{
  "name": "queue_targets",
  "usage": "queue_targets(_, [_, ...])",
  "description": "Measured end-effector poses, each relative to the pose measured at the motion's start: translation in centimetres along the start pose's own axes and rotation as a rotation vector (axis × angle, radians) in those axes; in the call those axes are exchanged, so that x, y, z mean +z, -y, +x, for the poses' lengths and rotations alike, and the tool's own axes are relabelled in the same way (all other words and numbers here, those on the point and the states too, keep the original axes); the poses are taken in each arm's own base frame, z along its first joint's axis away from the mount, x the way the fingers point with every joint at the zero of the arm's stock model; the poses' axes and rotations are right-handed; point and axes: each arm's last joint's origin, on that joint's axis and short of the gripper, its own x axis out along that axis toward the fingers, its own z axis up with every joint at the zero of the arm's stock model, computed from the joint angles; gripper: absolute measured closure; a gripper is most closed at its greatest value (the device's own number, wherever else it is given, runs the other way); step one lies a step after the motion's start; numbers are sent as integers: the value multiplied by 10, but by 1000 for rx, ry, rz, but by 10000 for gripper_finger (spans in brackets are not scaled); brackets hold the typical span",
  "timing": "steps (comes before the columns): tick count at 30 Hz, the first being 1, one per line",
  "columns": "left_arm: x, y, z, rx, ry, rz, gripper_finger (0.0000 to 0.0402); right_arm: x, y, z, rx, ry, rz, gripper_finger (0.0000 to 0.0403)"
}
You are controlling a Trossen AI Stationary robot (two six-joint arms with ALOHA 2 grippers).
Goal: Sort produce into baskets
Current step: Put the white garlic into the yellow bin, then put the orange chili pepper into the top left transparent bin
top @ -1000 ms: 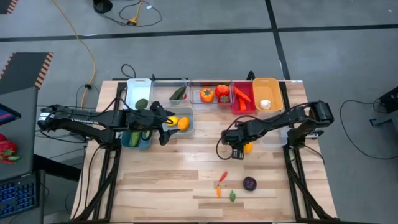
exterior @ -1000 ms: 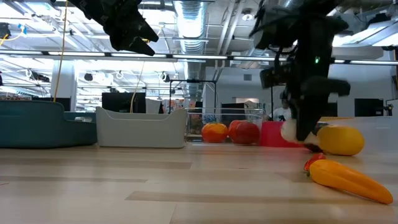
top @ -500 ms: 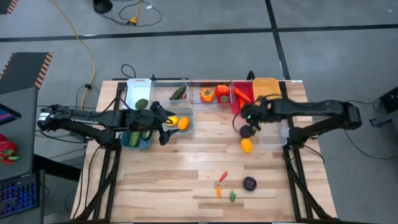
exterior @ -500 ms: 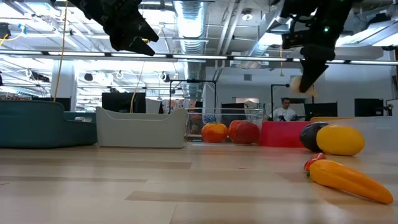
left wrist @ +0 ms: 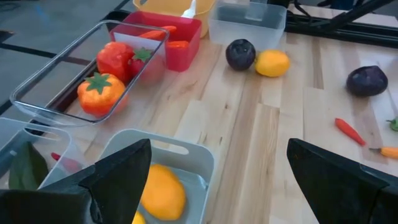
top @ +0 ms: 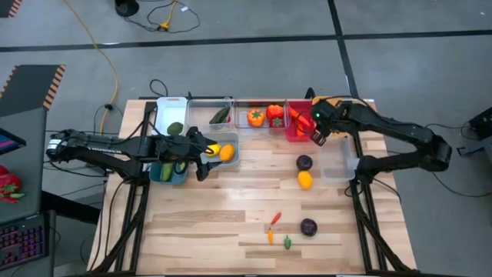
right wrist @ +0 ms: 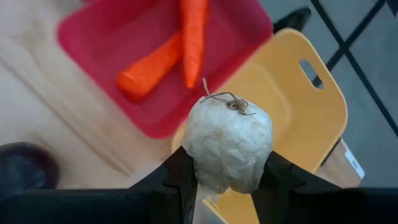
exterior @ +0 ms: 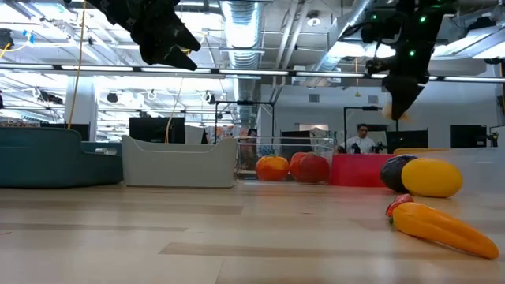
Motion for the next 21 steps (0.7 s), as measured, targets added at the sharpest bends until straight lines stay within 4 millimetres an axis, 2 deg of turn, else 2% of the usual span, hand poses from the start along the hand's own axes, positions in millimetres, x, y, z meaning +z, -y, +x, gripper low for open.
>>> queue_targets(8, [0,0,0,0,-1,1,38,2,18,14,-82,-59,78,238])
queue_targets(17, [-1,0,0,1,-11,3,38,0,29,18,-105,-88,126,160])
queue_targets(21, [-2,0,0,-4,-23,12,38,0,29,18,-105,-87,128,143])
